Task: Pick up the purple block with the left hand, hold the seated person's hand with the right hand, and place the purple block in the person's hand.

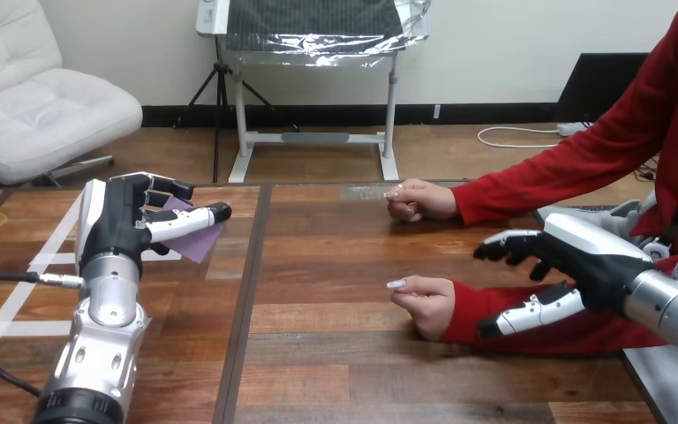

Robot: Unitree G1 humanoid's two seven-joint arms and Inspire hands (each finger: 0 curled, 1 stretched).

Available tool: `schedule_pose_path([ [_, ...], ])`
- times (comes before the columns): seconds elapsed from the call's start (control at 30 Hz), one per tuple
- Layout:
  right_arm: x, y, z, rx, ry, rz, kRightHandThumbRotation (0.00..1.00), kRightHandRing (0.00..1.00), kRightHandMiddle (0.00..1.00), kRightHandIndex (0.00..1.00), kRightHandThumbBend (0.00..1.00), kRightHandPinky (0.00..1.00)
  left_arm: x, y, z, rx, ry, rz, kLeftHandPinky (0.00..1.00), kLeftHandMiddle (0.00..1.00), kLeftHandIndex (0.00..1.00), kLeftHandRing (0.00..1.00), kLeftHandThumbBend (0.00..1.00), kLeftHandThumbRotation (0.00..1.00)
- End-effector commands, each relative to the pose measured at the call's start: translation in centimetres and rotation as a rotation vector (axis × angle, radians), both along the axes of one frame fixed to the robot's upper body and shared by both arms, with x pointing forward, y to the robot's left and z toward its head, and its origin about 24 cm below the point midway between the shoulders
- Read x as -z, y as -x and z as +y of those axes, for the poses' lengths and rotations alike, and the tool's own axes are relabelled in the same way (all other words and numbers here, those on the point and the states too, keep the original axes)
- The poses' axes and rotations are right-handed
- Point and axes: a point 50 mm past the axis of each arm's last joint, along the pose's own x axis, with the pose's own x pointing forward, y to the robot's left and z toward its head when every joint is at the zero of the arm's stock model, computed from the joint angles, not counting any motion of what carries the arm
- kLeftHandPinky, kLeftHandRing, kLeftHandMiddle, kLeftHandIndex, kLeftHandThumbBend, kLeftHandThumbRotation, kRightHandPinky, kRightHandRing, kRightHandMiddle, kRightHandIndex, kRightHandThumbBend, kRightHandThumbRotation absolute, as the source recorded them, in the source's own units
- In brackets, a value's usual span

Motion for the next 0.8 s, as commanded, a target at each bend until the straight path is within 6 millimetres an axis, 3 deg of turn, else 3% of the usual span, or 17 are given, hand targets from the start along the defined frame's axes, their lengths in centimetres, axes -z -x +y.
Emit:
schedule_pose_path([
  [0.0, -3.9, -2.2, 0.3, -0.018, 0.019, -0.102, 0.47, 0.85, 0.86, 0.83, 1.0, 0.73, -3.1, -1.0, -0.1, 0.019, -0.025, -0.109, 0.46, 0.49, 0.48, 0.47, 0.7, 0.0],
  [0.4, -3.3, -2.2, 0.6, -0.058, 0.079, -0.05, 0.46, 0.85, 0.86, 0.82, 1.0, 0.75, -3.1, -1.0, 0.0, 0.022, -0.02, -0.112, 0.45, 0.48, 0.48, 0.46, 0.7, 0.0],
  [0.77, -2.4, -2.3, 0.8, -0.051, 0.128, -0.028, 0.38, 0.84, 0.84, 0.8, 1.0, 0.74, -3.1, -0.9, 0.0, 0.025, -0.026, -0.112, 0.46, 0.49, 0.47, 0.47, 0.7, 0.0],
])
